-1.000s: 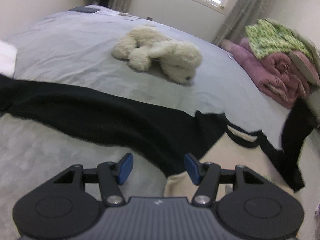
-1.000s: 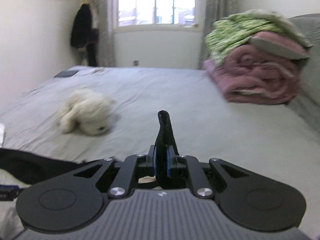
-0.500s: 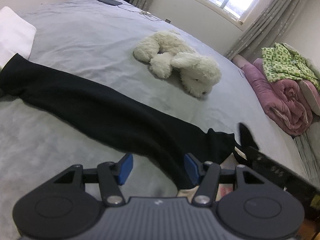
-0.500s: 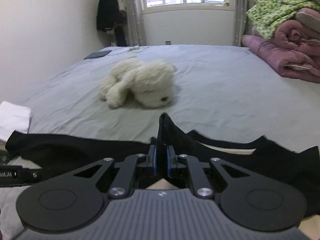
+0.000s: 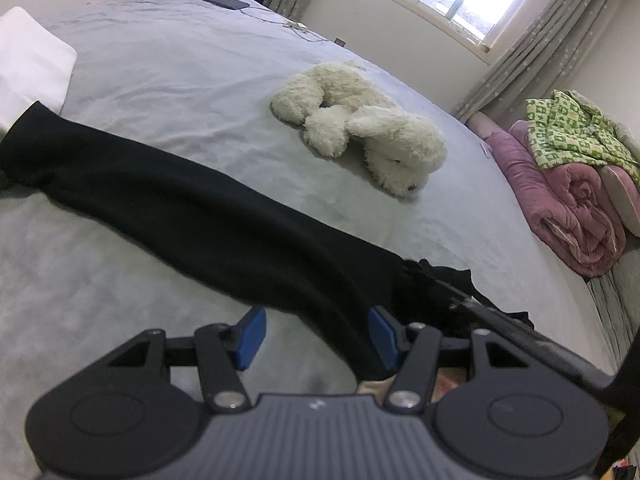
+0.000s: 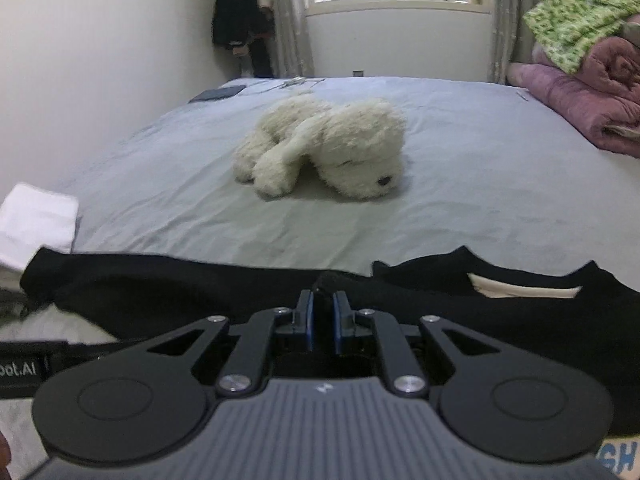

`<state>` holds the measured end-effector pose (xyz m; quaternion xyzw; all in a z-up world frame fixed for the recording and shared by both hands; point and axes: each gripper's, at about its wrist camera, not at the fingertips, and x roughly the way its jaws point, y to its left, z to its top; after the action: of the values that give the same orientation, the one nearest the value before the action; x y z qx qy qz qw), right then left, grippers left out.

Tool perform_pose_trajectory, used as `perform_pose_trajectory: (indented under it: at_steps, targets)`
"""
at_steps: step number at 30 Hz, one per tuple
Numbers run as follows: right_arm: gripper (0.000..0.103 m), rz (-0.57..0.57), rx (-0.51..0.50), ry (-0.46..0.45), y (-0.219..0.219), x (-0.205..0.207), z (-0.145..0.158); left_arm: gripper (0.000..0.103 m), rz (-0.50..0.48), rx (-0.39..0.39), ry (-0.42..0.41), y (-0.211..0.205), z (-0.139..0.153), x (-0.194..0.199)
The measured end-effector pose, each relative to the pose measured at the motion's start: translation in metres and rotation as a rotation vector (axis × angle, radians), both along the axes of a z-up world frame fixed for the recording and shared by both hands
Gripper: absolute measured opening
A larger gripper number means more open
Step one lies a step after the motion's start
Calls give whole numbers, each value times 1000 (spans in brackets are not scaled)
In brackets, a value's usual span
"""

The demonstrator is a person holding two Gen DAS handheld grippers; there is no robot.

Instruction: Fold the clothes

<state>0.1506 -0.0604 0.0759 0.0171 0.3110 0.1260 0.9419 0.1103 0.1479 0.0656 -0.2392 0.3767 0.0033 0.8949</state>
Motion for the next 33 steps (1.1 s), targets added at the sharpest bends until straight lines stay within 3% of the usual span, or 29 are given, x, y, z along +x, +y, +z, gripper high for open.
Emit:
perform_pose_trajectory:
  at_steps: [4,7,9,11,16,22,26,30,33]
  targets:
    - [13,21,-32,24,7,-1,-10,59,-4,-3,2,0,-1,-1]
    - [18,62,-45,6,-9,-17,-1,59,-10,-4,-3,-1,-1,-2]
    - [26,63,-42,-10,-30,-28,8,59,-21,-1,-9,-4,0,-3]
    - [40,15,-27,-17,-63,-40,19,59,-39,1,-17,-9,0,-4]
    - [41,-187,89,42,-172,-72,30,61,-78,7,-42,-21,0,-3]
    - [41,-297,24,84,-256,-116,18,62,-142,9,-64,-41,-6,5]
    - [41,-393,107,126,-292,-121,3,63,-166,30,-82,-57,-9,22]
    - [41,-367,92,112,-297,-120,8,63,-168,34,-49,-71,-22,56]
    - [41,-370,157,128,-308,-120,6,61,-146,30,3,-77,-38,77]
